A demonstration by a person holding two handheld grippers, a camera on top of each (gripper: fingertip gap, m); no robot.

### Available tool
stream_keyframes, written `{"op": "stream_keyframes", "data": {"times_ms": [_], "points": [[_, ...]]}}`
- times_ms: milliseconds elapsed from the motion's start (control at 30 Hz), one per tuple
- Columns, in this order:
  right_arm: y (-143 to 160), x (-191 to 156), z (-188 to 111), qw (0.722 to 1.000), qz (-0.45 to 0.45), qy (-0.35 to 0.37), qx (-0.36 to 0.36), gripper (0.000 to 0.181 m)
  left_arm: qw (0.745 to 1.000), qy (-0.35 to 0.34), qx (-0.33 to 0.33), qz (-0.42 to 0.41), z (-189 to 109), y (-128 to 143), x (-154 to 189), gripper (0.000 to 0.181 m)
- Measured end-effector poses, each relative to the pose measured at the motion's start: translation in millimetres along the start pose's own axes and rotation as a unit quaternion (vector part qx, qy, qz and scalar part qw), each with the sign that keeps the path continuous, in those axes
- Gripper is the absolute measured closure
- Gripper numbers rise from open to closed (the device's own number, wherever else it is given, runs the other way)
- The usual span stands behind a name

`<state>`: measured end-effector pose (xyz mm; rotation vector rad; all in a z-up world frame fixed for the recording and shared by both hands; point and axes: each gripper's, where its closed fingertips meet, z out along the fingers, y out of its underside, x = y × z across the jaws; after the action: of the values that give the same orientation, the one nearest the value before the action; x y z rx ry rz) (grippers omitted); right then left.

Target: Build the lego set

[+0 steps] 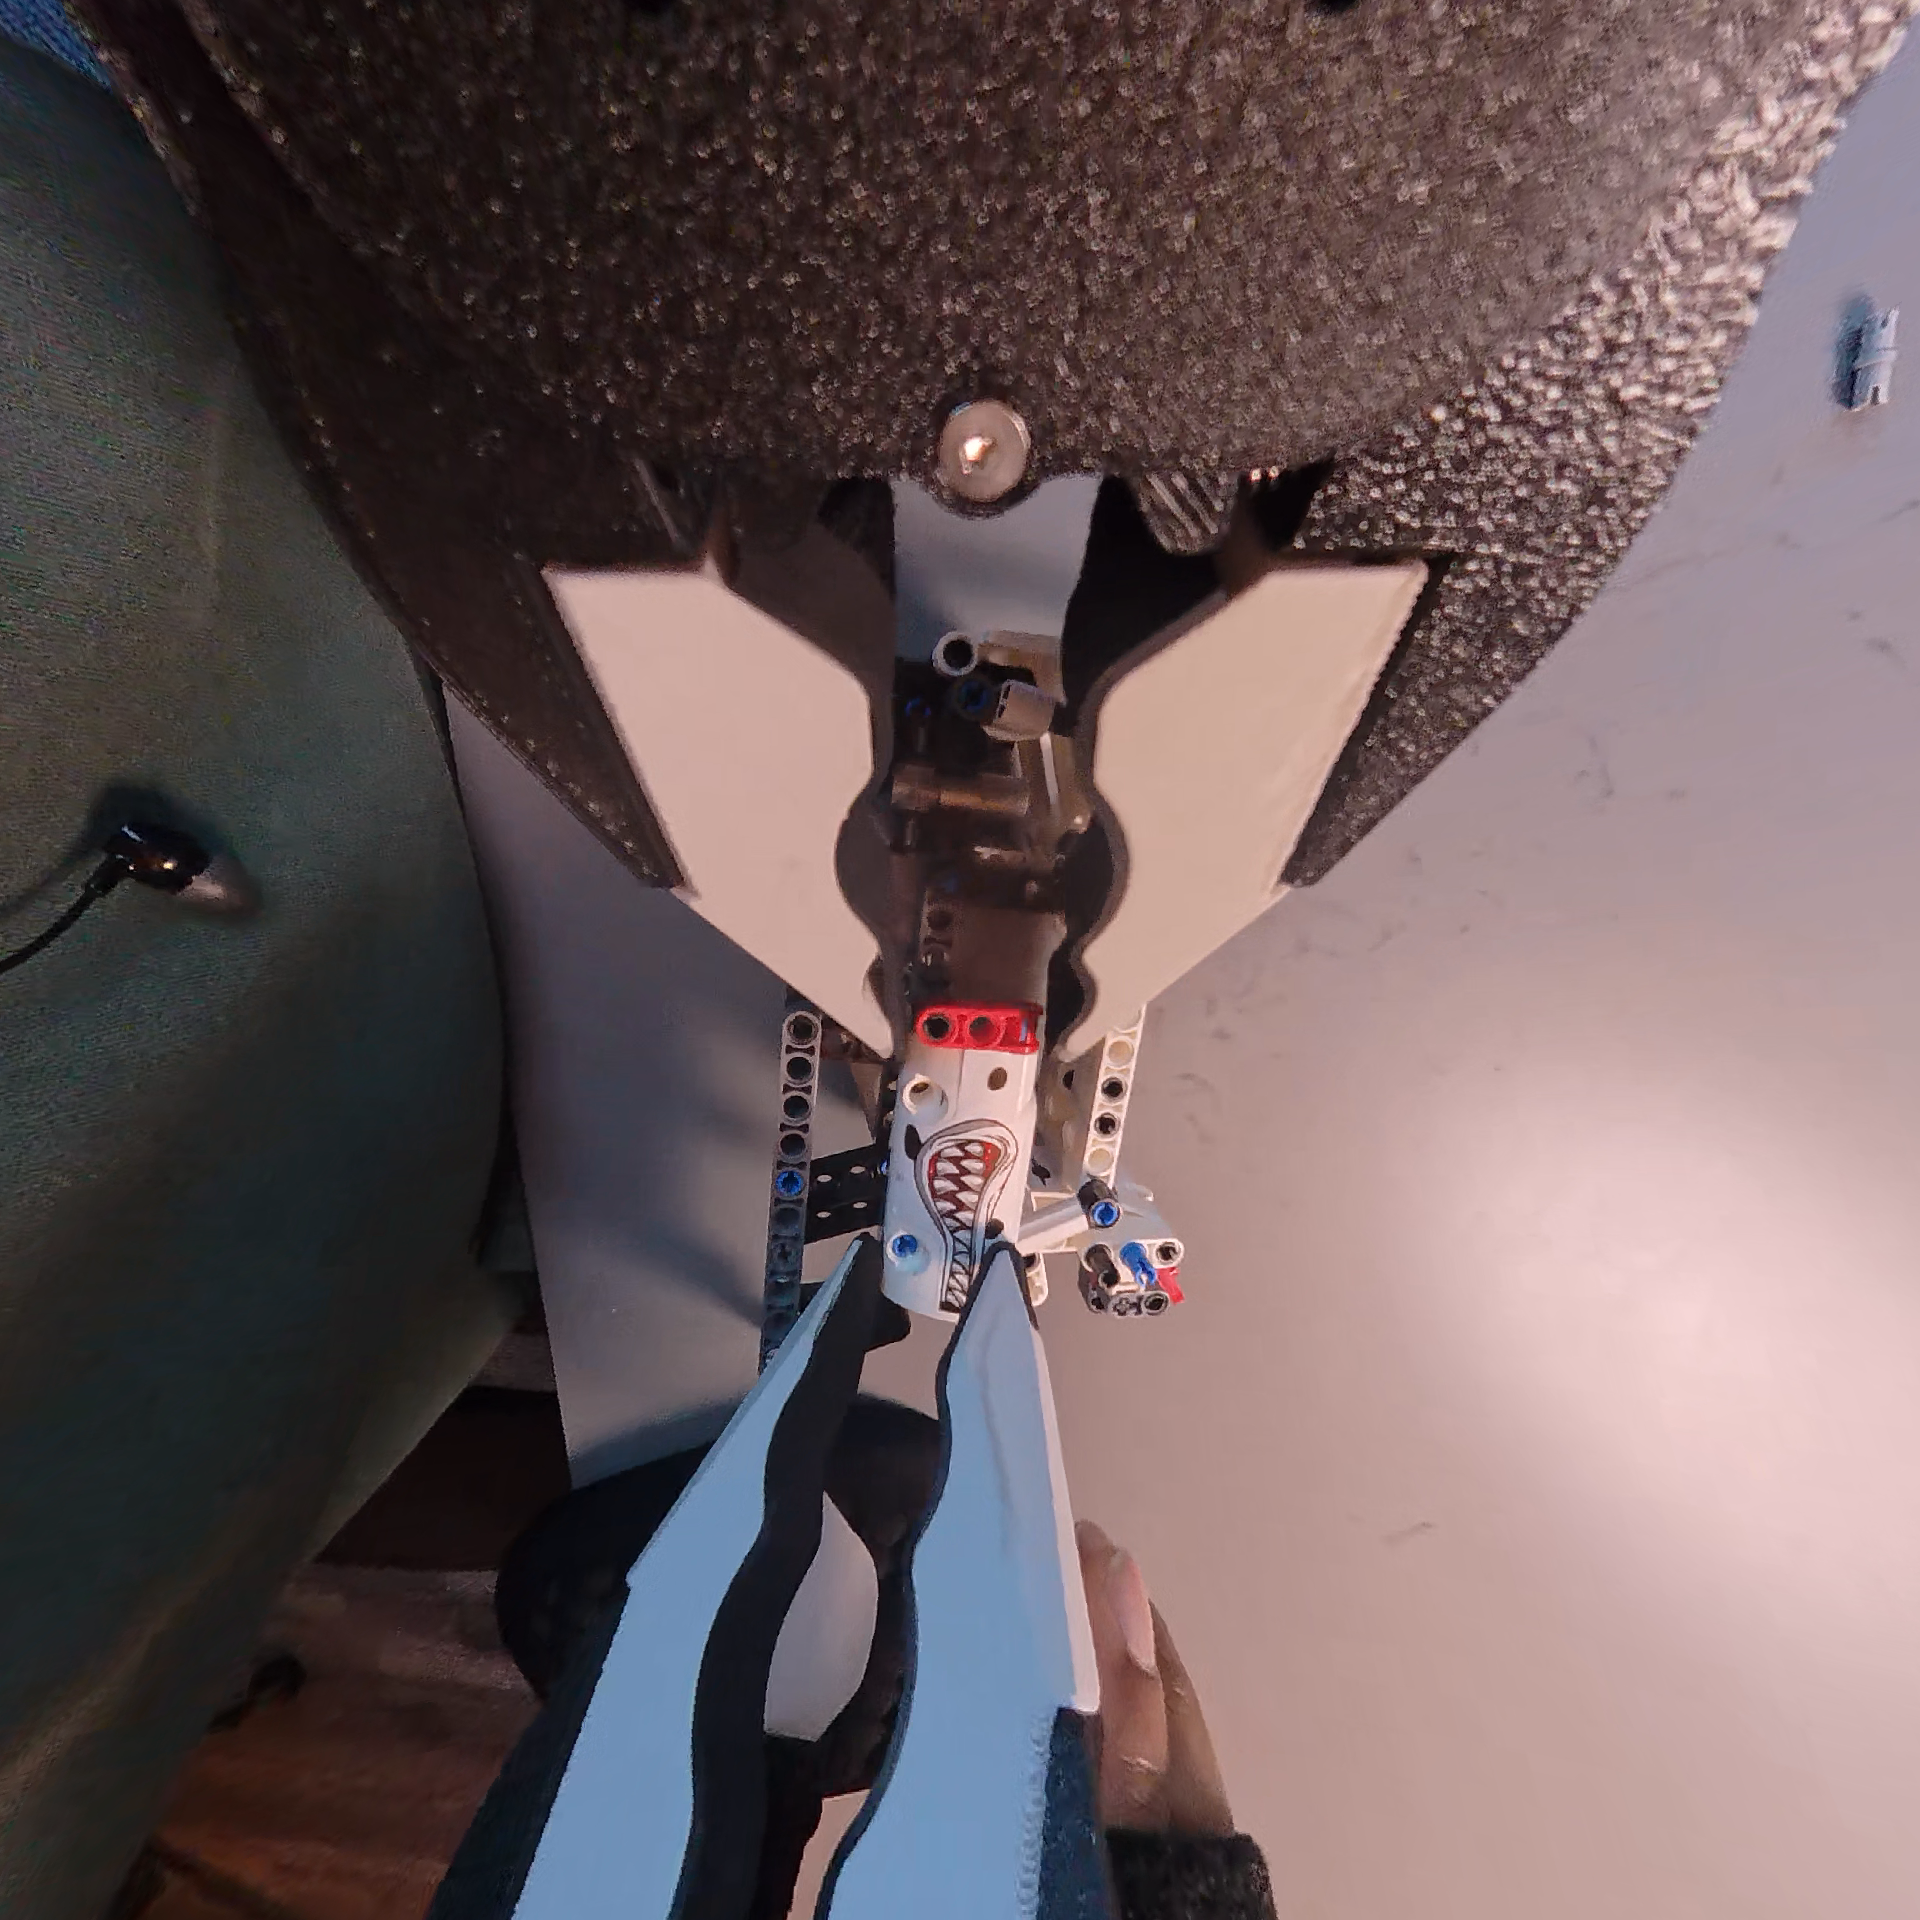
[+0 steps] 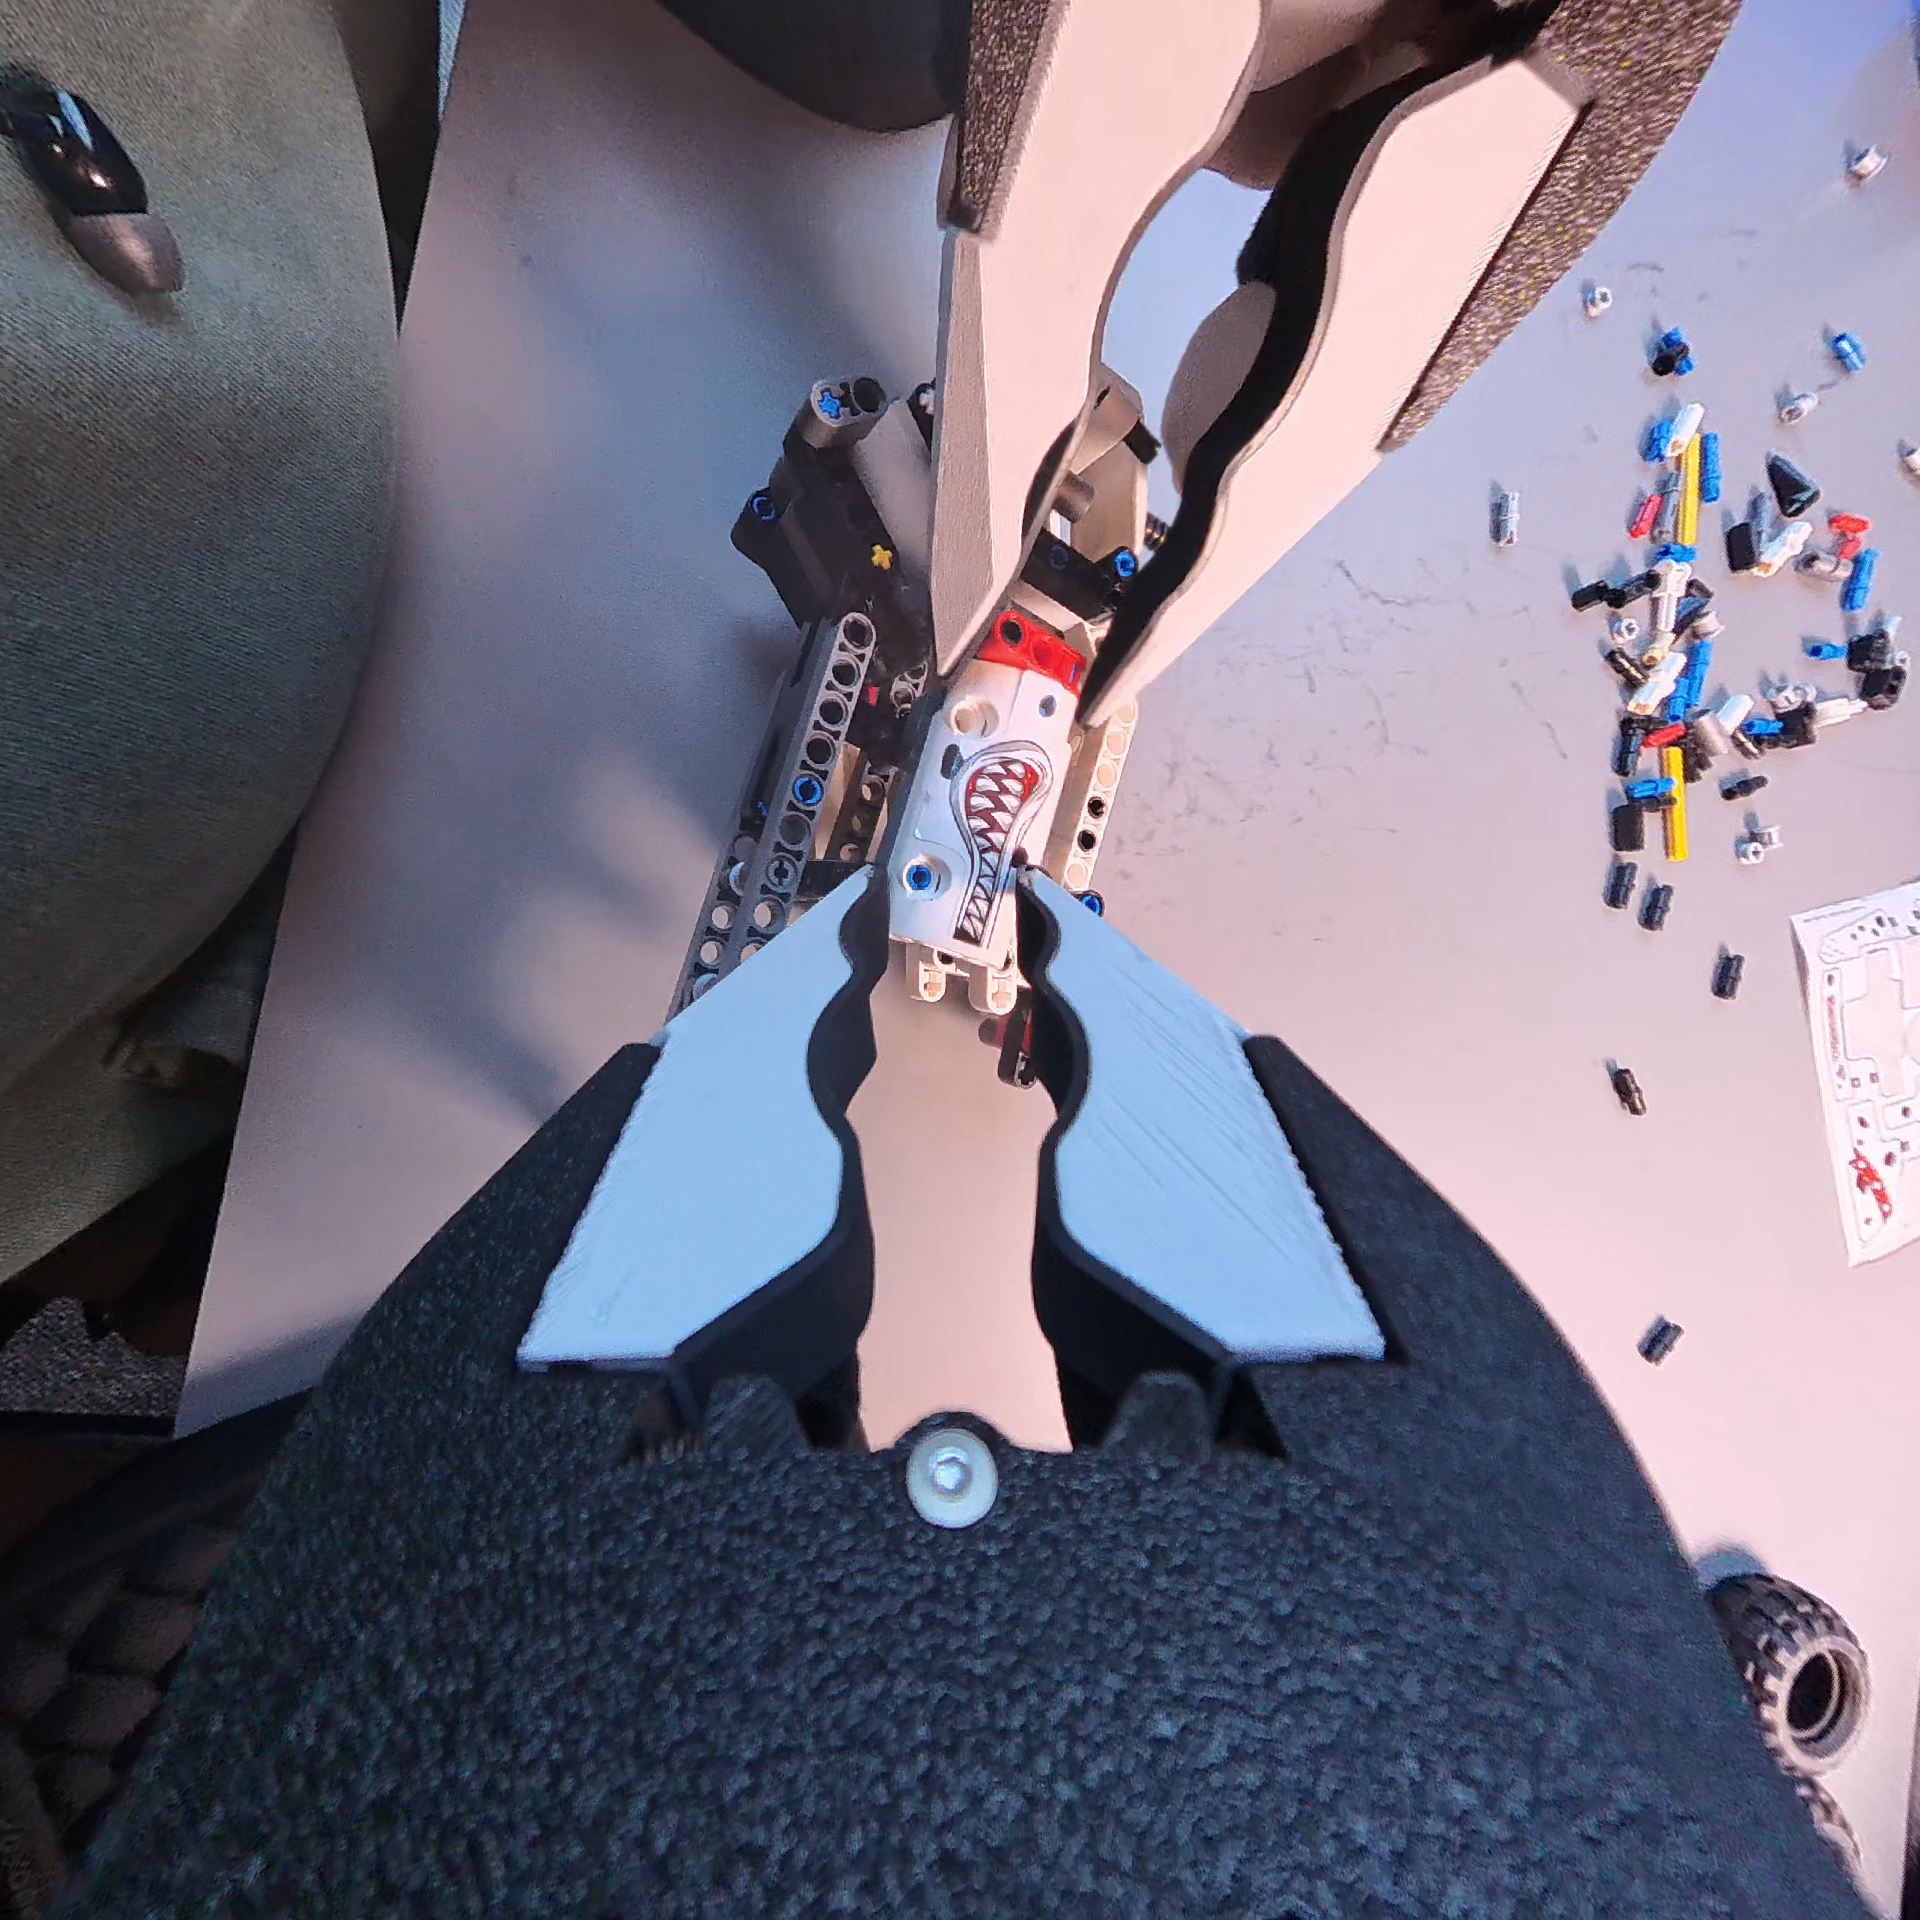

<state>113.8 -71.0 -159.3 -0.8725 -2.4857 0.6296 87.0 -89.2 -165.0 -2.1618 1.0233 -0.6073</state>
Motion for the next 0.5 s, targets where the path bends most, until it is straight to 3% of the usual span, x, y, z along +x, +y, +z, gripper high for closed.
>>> {"op": "stream_keyframes", "data": {"times_ms": [500], "points": [[-0.2,-0.4,-0.2,1.0,0.005,0.009,0.003,0.158,1.0,0.001,0.005,-0.006,0.4,0.9,-0.6,0.156]]}}
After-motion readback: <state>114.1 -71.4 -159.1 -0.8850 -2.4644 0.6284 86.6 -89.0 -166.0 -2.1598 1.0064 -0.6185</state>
